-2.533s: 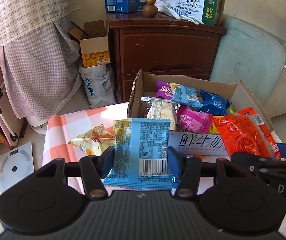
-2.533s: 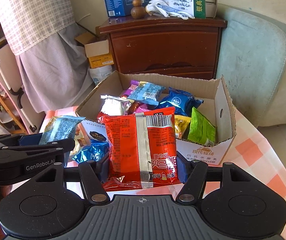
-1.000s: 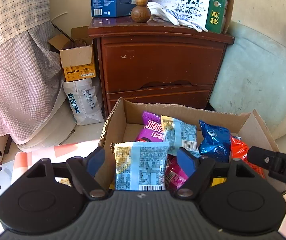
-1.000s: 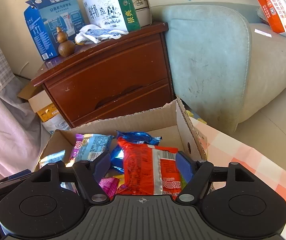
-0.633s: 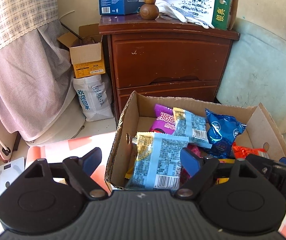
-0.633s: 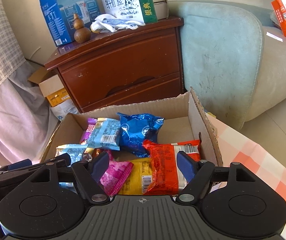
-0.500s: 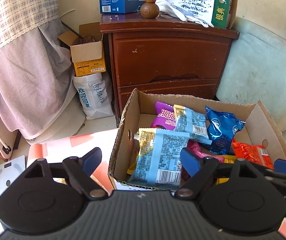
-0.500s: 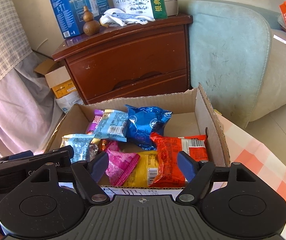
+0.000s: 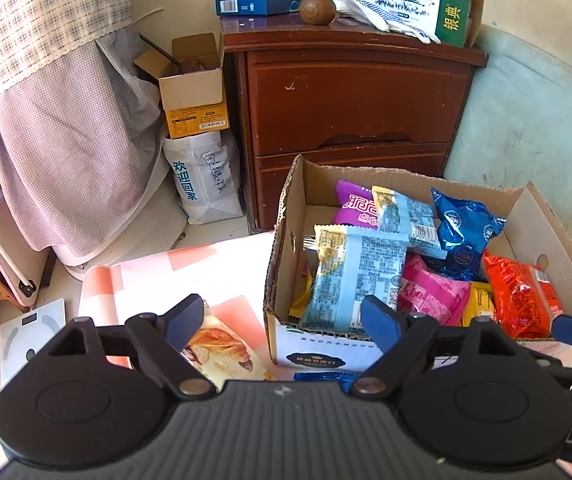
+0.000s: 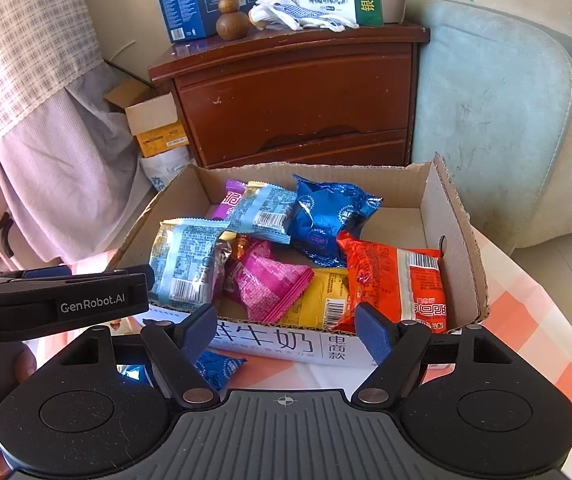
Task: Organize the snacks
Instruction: 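Withdraw both grippers toward the dark blue foil bag and croissant bag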
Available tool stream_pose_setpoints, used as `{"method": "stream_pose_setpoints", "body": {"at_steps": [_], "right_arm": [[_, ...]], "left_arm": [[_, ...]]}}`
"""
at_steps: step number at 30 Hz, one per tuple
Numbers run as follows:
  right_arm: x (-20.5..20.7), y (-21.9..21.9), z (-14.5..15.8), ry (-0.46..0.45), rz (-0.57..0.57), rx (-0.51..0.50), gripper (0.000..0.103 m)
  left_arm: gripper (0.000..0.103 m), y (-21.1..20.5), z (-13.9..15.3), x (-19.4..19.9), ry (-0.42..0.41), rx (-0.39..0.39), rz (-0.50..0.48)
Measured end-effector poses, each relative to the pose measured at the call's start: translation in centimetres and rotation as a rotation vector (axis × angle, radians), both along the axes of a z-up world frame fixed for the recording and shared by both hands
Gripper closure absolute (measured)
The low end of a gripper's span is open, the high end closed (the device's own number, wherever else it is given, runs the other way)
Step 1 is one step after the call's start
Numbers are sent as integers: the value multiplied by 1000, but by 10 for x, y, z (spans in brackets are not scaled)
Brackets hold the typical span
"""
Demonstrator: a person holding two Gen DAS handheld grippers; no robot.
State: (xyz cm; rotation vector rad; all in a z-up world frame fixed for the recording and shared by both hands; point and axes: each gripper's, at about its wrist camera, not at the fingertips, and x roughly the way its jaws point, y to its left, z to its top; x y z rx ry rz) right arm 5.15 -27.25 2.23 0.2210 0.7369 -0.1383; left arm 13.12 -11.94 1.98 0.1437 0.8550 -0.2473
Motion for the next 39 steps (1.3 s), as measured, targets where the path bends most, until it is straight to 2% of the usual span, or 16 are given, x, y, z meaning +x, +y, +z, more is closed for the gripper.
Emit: {"method": "stream_pose_setpoints", "body": {"at_steps": [11,16,22,29,39], "right_arm": [[-5,16,-3,20,72,-17,26],[-7,21,-6,35,108,13,26],[-7,27,-11,57,141,36,26],[0,39,-22,99,161,111,26],[19,55,-44,120,101,219,26]], "left_arm": [[18,30,-2,-13,26,5,32],[17,51,-4,-14,58,-18,60],[17,73,-8,-9,51,10,85],[17,92,-20,1,105,-13,123],[17,93,-39,16,159,-68,168]]}}
